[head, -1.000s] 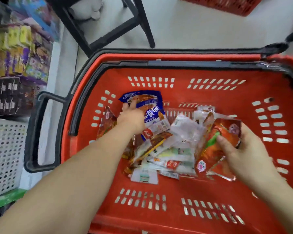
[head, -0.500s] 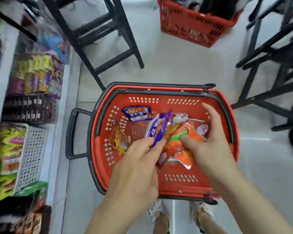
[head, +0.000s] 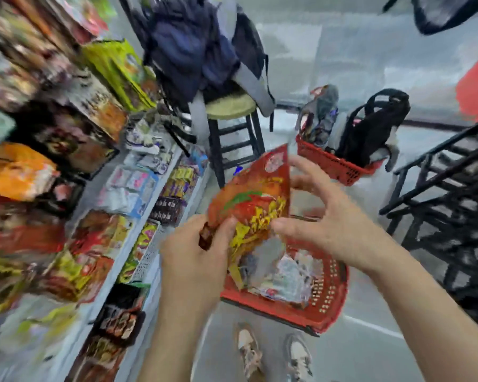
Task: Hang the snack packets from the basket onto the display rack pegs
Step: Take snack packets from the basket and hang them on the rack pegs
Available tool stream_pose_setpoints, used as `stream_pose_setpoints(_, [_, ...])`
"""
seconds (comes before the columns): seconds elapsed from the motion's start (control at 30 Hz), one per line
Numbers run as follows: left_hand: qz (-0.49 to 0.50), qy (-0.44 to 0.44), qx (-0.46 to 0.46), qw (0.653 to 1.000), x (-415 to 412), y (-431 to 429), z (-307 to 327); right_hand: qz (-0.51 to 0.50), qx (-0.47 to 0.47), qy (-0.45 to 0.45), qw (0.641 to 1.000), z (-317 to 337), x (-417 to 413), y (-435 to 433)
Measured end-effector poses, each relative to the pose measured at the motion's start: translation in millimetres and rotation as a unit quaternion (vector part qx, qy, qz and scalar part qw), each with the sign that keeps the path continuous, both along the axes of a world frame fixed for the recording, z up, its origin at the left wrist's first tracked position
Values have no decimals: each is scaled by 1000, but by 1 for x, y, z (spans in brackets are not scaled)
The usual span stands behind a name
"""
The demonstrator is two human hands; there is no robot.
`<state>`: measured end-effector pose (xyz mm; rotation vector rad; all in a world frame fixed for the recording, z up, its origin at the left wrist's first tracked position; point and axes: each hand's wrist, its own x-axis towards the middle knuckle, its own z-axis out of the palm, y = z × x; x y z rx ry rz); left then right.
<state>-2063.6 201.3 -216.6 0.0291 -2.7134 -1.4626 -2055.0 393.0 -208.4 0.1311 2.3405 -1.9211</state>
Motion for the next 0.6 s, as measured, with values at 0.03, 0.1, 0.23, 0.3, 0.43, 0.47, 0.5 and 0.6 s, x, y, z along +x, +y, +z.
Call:
stream_pose_setpoints(0.03, [8, -7, 24, 1000, 9, -4, 22, 30, 11, 18, 999, 20, 2, -3])
stream_pose_setpoints(0.1, [25, -12, 72, 997, 27, -11, 64, 73, -23, 55, 996, 55, 5, -12])
stream_pose_setpoints(0.23, [69, -18, 149, 986, 67, -27, 132, 106, -67, 114, 986, 104, 11, -29])
stream_pose_setpoints(0.3, [85, 8, 132, 988, 86, -42, 157, 128, -61, 158, 977, 123, 17, -41])
stream_pose_setpoints(0.43, [141, 57, 172, 973, 123, -76, 204, 122, -115, 217, 962, 154, 30, -64])
stream_pose_setpoints(0.47, [163, 72, 186, 966, 133, -84, 215, 104, -134, 224, 960, 160, 32, -68])
stream_pose_setpoints(0.5, [183, 91, 196, 959, 141, -95, 225, 94, -153, 228, 957, 167, 34, -71])
stream_pose_setpoints(0.6, [208, 140, 191, 949, 168, -130, 251, 148, -214, 220, 940, 187, 45, -85])
